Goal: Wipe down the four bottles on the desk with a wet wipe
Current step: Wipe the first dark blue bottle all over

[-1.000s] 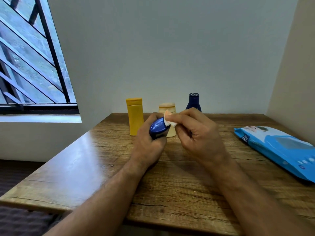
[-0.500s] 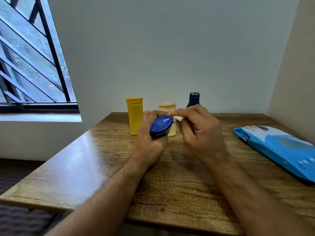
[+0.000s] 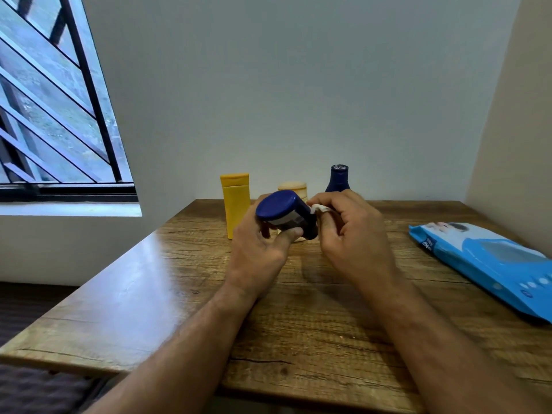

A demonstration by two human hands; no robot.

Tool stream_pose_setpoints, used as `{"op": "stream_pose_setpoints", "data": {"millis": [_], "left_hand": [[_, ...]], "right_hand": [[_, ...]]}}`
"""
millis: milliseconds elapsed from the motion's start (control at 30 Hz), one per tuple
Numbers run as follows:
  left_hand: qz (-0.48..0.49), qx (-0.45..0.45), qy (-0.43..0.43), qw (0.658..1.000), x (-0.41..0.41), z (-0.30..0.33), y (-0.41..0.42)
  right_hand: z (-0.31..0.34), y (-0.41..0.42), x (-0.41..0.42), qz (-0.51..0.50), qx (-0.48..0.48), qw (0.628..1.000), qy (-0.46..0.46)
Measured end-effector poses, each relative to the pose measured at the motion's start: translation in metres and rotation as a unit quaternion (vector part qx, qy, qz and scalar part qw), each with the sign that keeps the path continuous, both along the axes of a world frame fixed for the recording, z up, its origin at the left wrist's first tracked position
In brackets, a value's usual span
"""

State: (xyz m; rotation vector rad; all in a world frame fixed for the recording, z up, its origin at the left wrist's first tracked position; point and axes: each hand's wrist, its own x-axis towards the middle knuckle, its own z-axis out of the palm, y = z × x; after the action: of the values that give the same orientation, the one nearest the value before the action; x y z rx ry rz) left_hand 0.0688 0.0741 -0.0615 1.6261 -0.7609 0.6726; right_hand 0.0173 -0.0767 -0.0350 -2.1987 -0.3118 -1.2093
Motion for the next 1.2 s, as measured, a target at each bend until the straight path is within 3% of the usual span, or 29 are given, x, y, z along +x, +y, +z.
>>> {"op": "stream_pose_setpoints", "data": {"millis": [300,467,667,733,833,900,1033,1200], "left_hand": [[-0.183,-0.044,-0.053,0.981,-0.0077,0.002,-0.006],[-0.225,-0.087,0.016,0.97,-0.0054,-0.0014,-0.0014],[-0.097,-0.016,0.002,0.995,-0.0055,0.0004,-0.0058],[-0.113,-0.018,0.012,0.993,-0.0076,0.0026,-0.0066],[-0.16,-0.042,0.094,0.982,-0.0082,0.004,-0.0056],[-0.103,-0.011,0.12,0.987,-0.0063,0.0032,-0.0046],[0.009,0.082,0.094,0.992,-0.0061,0.0046,-0.0053],[0.104,0.126,0.092,0.982,-0.0031,0.0042,-0.0033]], "right_hand": [[0.0017,-0.0016,0.0003,-0.001,0.009,0.999,-0.048],[0.0006,-0.002,0.002,0.011,0.02,1.0,-0.018],[-0.0003,-0.001,0.0023,0.013,0.006,1.0,0.002],[-0.0001,-0.0023,0.0027,0.007,0.014,1.0,-0.015],[-0.0007,-0.0025,0.0027,-0.003,0.009,1.0,-0.02],[-0.0009,-0.0029,0.0025,-0.017,0.005,0.999,-0.032],[0.0016,-0.0056,0.0011,-0.031,0.015,0.996,-0.086],[0.0025,-0.0052,-0.0015,-0.009,0.019,0.991,-0.129]]}}
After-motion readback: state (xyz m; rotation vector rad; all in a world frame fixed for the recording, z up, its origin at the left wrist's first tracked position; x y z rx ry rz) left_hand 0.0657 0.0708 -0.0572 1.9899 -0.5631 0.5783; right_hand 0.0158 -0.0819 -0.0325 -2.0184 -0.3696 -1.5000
